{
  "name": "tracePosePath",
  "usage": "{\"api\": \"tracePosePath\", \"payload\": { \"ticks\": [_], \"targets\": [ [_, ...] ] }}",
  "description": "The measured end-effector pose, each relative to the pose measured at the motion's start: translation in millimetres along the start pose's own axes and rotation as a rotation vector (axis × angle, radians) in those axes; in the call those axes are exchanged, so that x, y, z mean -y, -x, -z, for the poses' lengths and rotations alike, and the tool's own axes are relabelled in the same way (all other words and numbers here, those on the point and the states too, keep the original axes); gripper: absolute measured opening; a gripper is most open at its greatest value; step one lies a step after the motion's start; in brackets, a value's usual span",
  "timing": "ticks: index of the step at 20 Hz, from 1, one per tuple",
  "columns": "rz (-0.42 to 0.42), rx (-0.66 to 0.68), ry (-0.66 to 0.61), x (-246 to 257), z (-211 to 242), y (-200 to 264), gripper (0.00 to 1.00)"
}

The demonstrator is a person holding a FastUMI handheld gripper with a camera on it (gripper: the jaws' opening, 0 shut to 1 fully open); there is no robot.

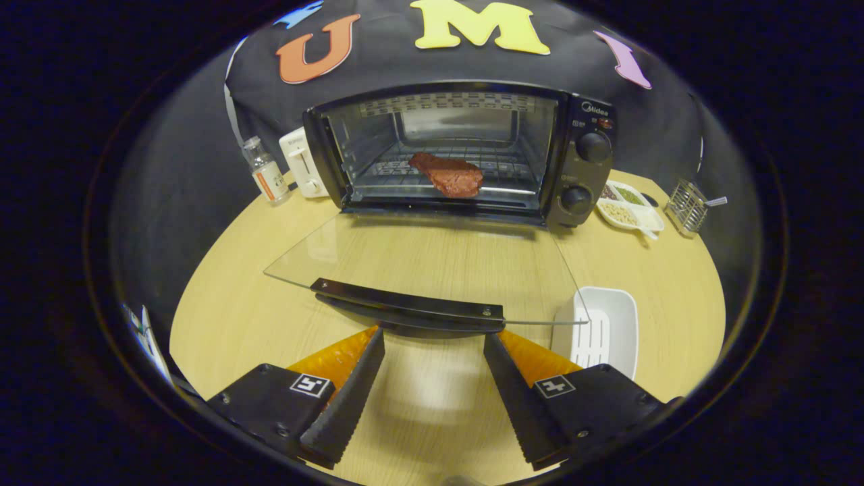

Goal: Open the toaster oven, put the food inside, and close the toaster oven door.

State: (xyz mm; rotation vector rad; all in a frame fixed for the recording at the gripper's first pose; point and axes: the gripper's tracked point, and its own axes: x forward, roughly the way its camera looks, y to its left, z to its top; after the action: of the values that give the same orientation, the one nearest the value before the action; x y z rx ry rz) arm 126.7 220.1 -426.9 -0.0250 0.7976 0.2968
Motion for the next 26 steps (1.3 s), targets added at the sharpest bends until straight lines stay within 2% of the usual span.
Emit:
{"api": "tracePosePath", "payload": {
  "ticks": [10,14,19,21,26],
  "targets": [
    [-0.035,0.113,-0.051,-5.3,-83.9,30.1,0.95],
    [-0.021,0.161,-0.06,-2.4,-117.7,31.8,0.98],
    [0.03,0.216,-0.012,-0.3,-145.8,29.9,0.98],
    [0.031,0.232,-0.008,-2.4,-152.3,31.2,0.94],
    [0.021,0.231,-0.028,2.3,-141.5,40.2,0.95]
  ]
}}
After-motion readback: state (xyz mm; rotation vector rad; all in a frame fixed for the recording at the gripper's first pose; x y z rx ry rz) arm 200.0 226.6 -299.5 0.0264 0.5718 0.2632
